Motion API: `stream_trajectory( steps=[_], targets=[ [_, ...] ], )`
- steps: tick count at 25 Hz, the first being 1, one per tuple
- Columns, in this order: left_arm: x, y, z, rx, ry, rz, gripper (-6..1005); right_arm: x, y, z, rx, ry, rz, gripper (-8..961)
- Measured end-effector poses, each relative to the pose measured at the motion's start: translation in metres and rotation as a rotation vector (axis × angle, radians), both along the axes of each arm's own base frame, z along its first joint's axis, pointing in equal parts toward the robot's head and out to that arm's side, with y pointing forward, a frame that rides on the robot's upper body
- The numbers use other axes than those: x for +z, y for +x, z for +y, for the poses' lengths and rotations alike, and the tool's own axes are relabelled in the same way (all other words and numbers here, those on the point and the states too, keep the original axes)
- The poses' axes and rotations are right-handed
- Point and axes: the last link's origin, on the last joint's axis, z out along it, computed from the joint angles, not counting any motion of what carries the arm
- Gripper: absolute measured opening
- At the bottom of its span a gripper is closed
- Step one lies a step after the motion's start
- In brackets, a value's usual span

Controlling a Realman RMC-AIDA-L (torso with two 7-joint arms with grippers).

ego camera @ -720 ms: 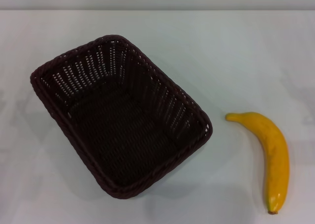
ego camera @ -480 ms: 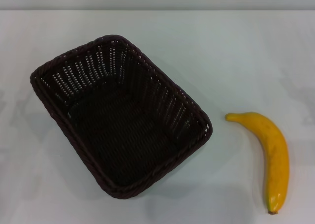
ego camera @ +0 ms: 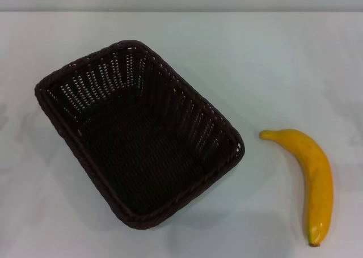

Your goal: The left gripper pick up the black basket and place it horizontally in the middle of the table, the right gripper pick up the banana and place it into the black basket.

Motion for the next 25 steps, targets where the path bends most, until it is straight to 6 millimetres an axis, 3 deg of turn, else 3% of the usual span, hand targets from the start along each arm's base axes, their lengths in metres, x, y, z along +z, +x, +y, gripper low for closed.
stream_trajectory(
  steps=[8, 15, 22, 25],
  targets=[
    [0.025, 0.0, 0.001, -0.028, -0.082, -0.013, 876, 0.002, -0.003, -0.001, 0.023, 0.008, -0.001, 845],
    [0.077, 0.007, 0.01, -0.015, -0.306, 0.005, 876, 0.0, -0.003, -0.004, 0.028, 0.0, -0.004, 845],
    [0.122, 0.042, 0.024, -0.045, -0.596, 0.1, 876, -0.001, -0.003, -0.004, 0.029, -0.003, -0.003, 845],
    [0.131, 0.059, 0.032, -0.039, -0.728, 0.123, 876, -0.002, -0.004, -0.003, 0.034, -0.011, -0.007, 844]
  ],
)
